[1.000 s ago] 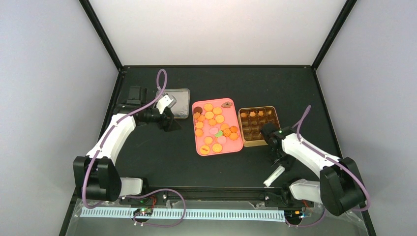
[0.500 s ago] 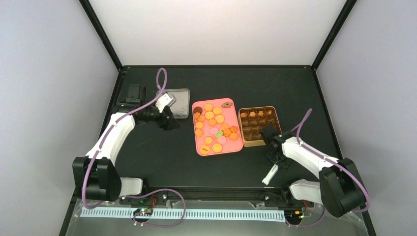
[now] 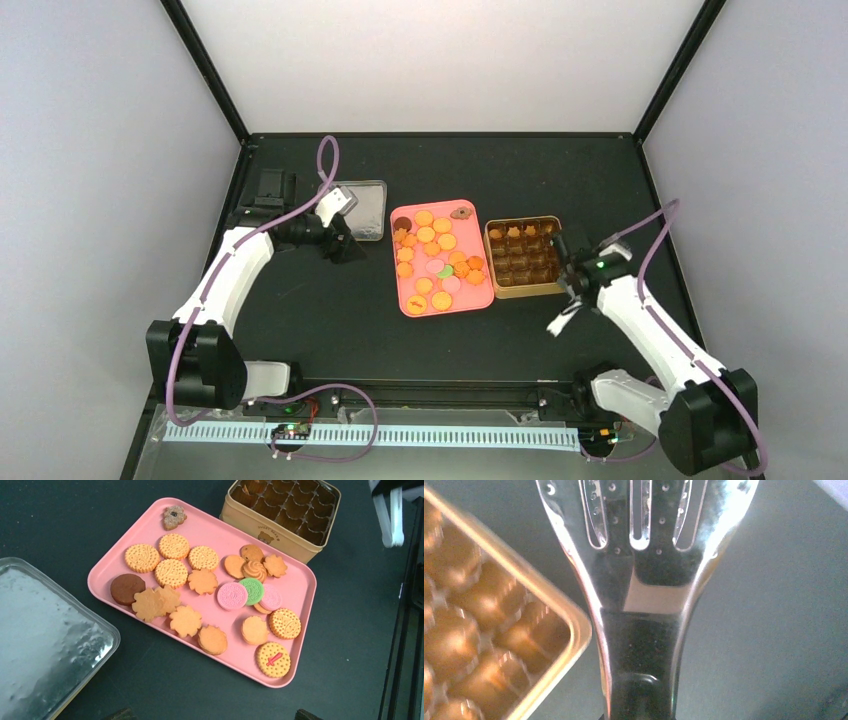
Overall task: Pack the cookies
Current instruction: Pick up the clamp from the corner of the board, then move the packing box to the center of the board.
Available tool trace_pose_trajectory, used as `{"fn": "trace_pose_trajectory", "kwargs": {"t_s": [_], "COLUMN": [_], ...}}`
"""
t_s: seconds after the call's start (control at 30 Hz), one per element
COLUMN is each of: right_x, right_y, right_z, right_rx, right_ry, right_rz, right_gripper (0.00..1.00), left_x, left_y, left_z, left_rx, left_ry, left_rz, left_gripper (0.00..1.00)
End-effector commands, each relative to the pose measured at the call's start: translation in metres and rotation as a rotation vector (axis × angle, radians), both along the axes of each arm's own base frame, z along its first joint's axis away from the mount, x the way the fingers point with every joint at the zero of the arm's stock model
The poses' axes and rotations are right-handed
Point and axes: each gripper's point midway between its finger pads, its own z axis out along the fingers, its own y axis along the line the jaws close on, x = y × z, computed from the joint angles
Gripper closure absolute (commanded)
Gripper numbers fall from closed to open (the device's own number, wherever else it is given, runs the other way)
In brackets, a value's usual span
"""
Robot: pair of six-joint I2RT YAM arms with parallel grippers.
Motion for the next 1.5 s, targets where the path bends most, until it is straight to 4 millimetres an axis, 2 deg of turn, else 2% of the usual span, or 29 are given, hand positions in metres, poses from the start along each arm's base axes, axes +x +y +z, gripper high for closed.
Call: {"fn": "trace_pose_trajectory", "kwargs": {"t_s": [0.0,0.23,0.33,0.43,0.5,0.6,0.7,0.9,1.13,1.23,1.33,1.4,1.47], "right_x": [0.036,0.093,0.124,0.147,0.16,0.177,0.192,0.208,0.202,0.2,0.202,0.207,0.213], "right_y": [-0.041,-0.096,-0.104,-0.105,-0.101,-0.085,-0.06,0.012,0.075,0.102,0.127,0.13,0.123], "right_z": [0.038,0.072,0.073,0.049,0.022,-0.016,-0.035,-0.047,-0.053,-0.048,-0.035,-0.014,0.017], "right_rx": [-0.176,-0.421,-0.526,-0.582,-0.572,-0.471,-0.328,-0.225,-0.177,-0.144,-0.128,-0.161,-0.211], "right_ry": [-0.059,-0.007,0.08,0.215,0.287,0.325,0.253,0.189,0.164,0.123,0.077,0.042,0.001], "right_rz": [-0.054,-0.174,-0.18,-0.156,-0.112,0.003,0.085,0.299,0.406,0.452,0.524,0.523,0.496], "right_gripper": [0.99,0.99,0.99,0.99,0.99,0.99,0.99,0.99,0.99,0.99,0.99,0.99,0.99], "left_x": [0.0,-0.001,0.0,-0.002,-0.002,-0.005,-0.006,-0.005,-0.007,-0.008,-0.01,-0.012,-0.013], "left_y": [0.0,0.001,0.005,0.009,0.011,0.015,0.017,0.019,0.022,0.021,0.021,0.021,0.021], "left_z": [0.014,0.013,0.009,0.005,0.002,0.009,0.011,0.011,0.014,0.015,0.013,0.012,0.012], "left_rx": [0.011,0.019,0.047,0.072,0.084,0.1,0.115,0.13,0.145,0.141,0.142,0.143,0.142], "left_ry": [-0.039,-0.025,-0.02,-0.004,0.002,-0.036,-0.051,-0.054,-0.067,-0.064,-0.059,-0.054,-0.052], "left_rz": [-0.014,-0.003,0.013,0.024,0.03,0.041,0.042,0.048,0.057,0.054,0.051,0.047,0.045], "left_gripper": [0.15,0.15,0.15,0.15,0.15,0.15,0.15,0.15,0.15,0.15,0.15,0.15,0.15]}}
